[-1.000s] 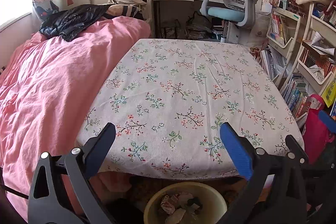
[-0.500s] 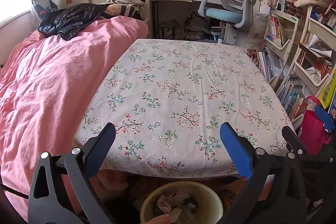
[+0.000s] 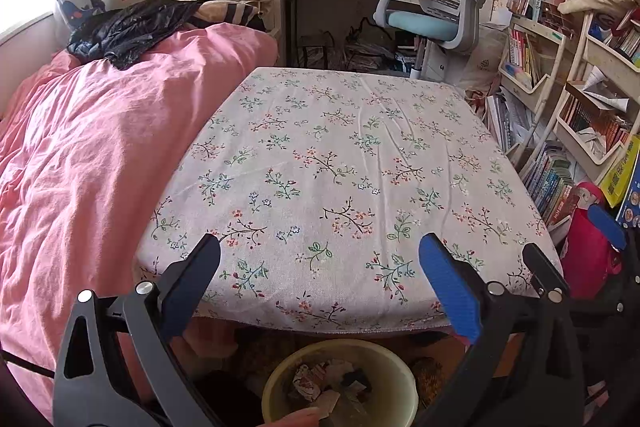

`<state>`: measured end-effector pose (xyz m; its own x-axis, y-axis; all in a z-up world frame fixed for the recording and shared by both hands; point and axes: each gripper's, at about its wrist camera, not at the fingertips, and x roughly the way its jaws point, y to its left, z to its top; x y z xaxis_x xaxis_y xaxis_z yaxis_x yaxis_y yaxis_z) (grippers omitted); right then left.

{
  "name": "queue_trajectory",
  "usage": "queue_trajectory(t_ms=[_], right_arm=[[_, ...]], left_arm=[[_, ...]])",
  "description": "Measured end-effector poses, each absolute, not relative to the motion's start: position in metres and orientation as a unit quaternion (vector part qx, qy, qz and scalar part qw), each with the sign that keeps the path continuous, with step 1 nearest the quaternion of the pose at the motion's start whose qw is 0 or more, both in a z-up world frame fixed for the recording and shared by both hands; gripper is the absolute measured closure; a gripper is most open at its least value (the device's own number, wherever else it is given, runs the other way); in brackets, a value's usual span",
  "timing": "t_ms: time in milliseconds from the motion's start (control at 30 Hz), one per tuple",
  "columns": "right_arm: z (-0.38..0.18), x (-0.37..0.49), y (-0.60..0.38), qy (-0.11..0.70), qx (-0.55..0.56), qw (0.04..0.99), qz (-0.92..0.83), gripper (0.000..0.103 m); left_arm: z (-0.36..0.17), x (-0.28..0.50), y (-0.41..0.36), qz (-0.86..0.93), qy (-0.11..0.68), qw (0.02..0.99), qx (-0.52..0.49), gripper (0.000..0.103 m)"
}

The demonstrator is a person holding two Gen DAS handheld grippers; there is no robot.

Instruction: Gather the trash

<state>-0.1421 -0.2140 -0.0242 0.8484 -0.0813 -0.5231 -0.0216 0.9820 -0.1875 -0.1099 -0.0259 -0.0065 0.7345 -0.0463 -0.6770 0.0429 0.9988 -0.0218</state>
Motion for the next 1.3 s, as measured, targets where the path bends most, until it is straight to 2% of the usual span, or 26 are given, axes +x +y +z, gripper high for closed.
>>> queue_trajectory(t_ms=[1300], right_arm=[[-0.0259,-0.1384,-0.2080,0.284,-0.096,0.954,-0.005,0.007]], left_arm=[[-0.0076,-0.1047,-0.0182,-0.012,0.384,0.923,-0.010,0.007]])
